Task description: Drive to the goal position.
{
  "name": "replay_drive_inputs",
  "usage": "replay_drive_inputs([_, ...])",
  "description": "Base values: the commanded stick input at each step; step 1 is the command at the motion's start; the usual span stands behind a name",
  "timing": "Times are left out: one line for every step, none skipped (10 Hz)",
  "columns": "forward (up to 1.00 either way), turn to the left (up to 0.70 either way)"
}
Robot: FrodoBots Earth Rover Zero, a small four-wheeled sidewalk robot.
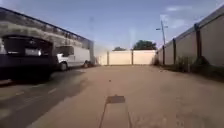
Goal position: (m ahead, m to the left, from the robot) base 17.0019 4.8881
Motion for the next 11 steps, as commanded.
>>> replay_drive_inputs([1.00, 0.00])
replay_drive_inputs([1.00, 0.00])
replay_drive_inputs([1.00, 0.00])
replay_drive_inputs([1.00, 0.00])
replay_drive_inputs([1.00, 0.00])
replay_drive_inputs([1.00, 0.00])
replay_drive_inputs([1.00, 0.00])
replay_drive_inputs([1.00, 0.00])
replay_drive_inputs([1.00, 0.00])
replay_drive_inputs([1.00, 0.00])
replay_drive_inputs([1.00, 0.00])
